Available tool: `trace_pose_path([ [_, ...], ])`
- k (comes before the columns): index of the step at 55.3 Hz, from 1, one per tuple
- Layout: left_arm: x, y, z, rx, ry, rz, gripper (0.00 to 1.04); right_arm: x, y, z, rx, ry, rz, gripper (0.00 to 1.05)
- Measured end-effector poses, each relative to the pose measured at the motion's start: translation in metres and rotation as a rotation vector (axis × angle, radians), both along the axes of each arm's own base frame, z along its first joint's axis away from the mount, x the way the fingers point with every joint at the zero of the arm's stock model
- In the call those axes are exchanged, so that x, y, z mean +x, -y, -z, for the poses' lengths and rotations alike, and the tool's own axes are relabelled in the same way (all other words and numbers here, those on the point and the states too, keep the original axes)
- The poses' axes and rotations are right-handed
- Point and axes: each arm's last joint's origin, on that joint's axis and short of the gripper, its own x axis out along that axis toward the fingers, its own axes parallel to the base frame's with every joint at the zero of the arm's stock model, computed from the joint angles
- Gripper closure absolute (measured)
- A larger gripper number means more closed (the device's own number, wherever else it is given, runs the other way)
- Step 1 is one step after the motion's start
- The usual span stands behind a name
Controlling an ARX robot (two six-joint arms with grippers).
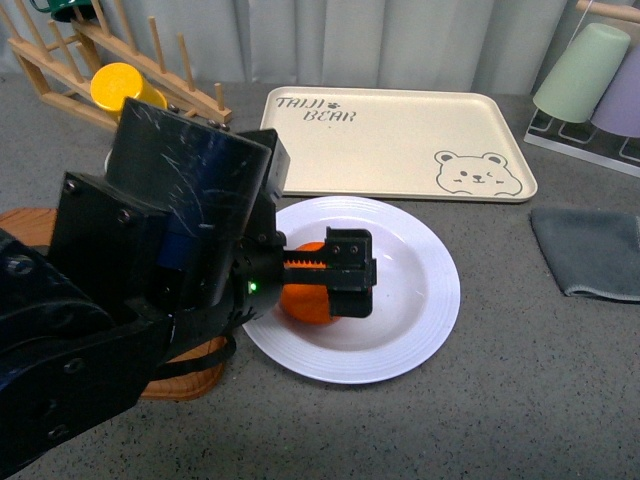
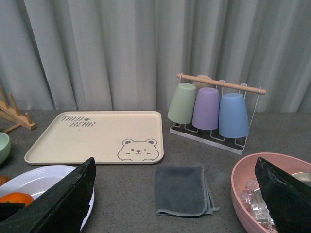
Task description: Place orange and plate with both arms
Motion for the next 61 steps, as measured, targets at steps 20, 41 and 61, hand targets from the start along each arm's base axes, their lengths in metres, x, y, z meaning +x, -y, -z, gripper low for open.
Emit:
trace_pose_path([
  [20,-0.049,-0.069,-0.063,0.057,0.183,-0.309,0.06,0.000,0.000,0.000,0.000,0.000,0.000,0.09],
  [41,-0.128,-0.126,-0.095,0.027,0.271,-0.496,0.06,0.000,0.000,0.000,0.000,0.000,0.000,0.09],
  [61,-0.143,-0.152,-0.112,0.108,0.657,-0.326,0.68,0.000,0.000,0.000,0.000,0.000,-0.002,0.09],
])
